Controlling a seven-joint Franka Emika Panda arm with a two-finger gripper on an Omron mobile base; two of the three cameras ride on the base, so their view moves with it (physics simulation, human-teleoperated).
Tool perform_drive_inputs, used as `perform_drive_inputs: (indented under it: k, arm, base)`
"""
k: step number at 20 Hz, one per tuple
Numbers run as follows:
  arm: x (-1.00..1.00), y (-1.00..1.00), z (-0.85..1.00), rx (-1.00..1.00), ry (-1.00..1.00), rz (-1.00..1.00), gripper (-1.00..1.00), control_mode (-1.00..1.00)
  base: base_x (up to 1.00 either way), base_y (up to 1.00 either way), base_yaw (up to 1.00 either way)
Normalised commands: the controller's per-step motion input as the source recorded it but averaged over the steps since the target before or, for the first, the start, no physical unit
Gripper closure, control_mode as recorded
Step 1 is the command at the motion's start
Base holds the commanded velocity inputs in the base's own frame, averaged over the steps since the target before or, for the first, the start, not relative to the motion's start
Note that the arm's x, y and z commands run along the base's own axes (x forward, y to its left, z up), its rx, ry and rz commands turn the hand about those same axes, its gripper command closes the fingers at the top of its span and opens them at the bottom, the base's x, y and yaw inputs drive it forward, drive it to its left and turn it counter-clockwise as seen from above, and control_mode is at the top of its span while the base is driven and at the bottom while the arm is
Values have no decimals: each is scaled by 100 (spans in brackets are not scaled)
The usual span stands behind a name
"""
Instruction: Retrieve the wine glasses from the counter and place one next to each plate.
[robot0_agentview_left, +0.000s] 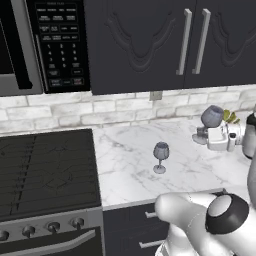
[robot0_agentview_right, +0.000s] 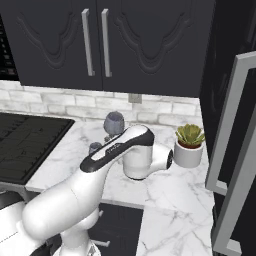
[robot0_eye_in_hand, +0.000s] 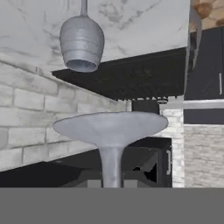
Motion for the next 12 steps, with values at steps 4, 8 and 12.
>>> perform_drive_inputs:
  k: [4,8,12]
  arm:
    - [-56,22,77,0,3,0,100,-100]
    - [-55,28,55,0,3,0,100,-100]
    - [-29,20,28,0,0,0,100,-100]
  base:
    - [0,0,0]
    - [0,0,0]
    - [0,0,0]
